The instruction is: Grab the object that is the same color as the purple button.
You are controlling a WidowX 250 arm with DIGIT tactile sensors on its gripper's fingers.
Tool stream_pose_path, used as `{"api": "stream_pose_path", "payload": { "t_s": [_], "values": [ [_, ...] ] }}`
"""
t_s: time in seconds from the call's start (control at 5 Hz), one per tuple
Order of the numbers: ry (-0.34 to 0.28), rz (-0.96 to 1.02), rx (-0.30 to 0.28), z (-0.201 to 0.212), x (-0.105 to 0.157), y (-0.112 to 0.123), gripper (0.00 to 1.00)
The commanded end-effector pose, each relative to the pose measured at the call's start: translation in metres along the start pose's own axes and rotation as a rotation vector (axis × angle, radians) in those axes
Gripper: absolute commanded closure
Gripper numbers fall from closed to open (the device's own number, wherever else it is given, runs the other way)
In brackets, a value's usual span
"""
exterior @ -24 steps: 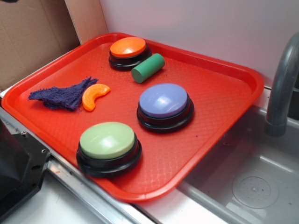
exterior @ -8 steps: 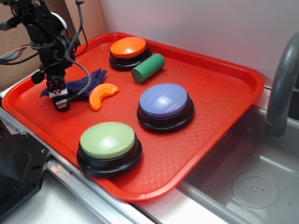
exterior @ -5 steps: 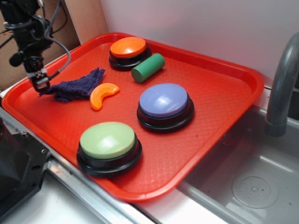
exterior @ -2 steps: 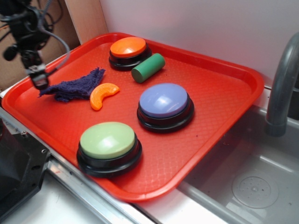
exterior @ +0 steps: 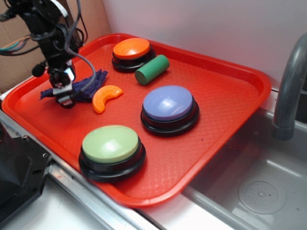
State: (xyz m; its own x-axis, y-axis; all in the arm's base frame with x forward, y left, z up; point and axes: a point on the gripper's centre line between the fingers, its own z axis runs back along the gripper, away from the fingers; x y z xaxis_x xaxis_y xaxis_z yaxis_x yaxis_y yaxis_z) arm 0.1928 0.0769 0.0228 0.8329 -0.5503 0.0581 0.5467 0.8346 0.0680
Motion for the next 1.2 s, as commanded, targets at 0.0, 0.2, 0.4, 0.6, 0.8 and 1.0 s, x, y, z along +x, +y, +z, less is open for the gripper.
{"api": "stream_pose_path", "payload": {
  "t_s": [0.0,0.2,0.4,0.6,0.8,1.0],
  "values": [
    [0.015,0.053,-0.001,-0.007,0.004,0.012,1.0],
    [0.019,0.07,-0.007,-0.006,0.003,0.013,1.0],
    [0.022,0.095,-0.01,-0.004,0.001,0.012,1.0],
    [0.033,0.131,-0.007,-0.003,-0.001,0.014,1.0],
    [0.067,0.212,0.004,0.002,-0.008,0.019,1.0],
    [0.127,0.318,0.031,0.01,-0.022,0.02,1.0]
  ]
}}
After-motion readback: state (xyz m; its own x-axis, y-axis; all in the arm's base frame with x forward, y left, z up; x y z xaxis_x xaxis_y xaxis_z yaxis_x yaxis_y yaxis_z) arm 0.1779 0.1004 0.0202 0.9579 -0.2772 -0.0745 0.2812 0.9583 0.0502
